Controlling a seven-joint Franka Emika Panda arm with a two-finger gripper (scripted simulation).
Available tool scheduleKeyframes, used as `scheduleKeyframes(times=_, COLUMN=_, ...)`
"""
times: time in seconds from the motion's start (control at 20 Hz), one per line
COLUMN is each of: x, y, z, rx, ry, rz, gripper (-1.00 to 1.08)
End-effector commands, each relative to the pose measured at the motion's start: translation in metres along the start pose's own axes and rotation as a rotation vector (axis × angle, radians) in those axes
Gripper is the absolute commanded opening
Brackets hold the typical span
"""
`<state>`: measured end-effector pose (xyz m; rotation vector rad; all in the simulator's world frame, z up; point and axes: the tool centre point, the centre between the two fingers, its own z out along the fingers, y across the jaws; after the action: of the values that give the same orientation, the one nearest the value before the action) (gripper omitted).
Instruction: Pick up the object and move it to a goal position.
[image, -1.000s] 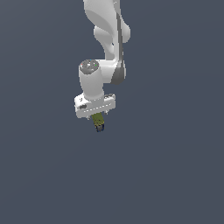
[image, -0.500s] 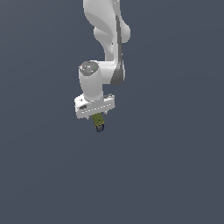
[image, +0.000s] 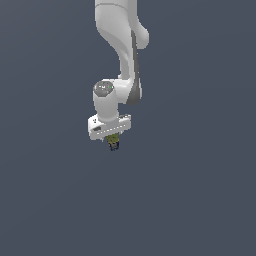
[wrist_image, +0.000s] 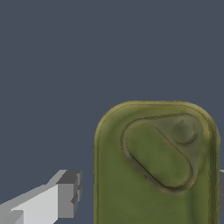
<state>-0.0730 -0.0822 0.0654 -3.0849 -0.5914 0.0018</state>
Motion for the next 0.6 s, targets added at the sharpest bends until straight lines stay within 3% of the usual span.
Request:
scheduleKeyframes(times=0.0, x=0.0005, y=0.0005, z=0.0053, rx=-0.001, ry=0.001, rz=0.0, gripper=1.0)
scheduleKeyframes(times=0.1, x=0.0006, y=0.0006, z=0.0064, rx=-0.001, ry=0.001, rz=0.0, gripper=1.0)
scheduleKeyframes(times=0.15, x=0.0006, y=0.0006, z=0.0064, rx=-0.001, ry=0.001, rz=0.0, gripper=-1.0)
scheduleKeyframes(times=0.55, x=0.0006, y=0.0006, z=0.0064, rx=-0.001, ry=0.001, rz=0.0, gripper=-1.0)
